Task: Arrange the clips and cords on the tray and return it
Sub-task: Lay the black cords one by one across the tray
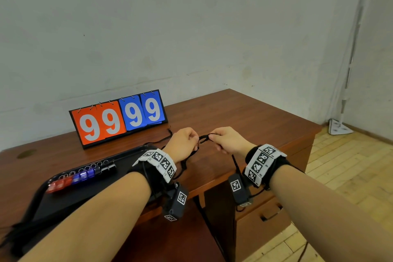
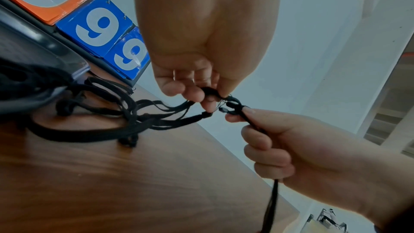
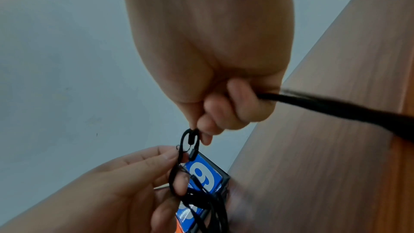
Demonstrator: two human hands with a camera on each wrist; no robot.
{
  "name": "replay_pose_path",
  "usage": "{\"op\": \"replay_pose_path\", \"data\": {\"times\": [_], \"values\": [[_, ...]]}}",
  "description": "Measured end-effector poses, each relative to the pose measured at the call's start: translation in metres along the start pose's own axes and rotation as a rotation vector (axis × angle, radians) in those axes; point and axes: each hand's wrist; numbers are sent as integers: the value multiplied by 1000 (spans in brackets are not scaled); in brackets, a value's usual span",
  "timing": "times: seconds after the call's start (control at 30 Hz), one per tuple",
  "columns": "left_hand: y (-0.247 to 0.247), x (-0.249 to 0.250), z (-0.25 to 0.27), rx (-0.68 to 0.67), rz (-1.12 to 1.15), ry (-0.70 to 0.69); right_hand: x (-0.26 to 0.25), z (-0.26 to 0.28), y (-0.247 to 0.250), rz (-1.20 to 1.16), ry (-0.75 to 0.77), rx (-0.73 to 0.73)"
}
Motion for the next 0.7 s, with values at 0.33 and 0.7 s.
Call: {"op": "replay_pose_path", "data": {"times": [0.33,0.7], "values": [[4,2,-2,69,-43,80,-1,-1,-2,82,16,-105],[6,-9,-4,148,-139,201,3,4,4,-117,-31,-143]]}}
Point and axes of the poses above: each hand's wrist, its own z-axis away from the middle knuckle, its own y-axis out of the back of the hand, x = y × z, and after that the axes turned 3 degrees about -z, right-handed
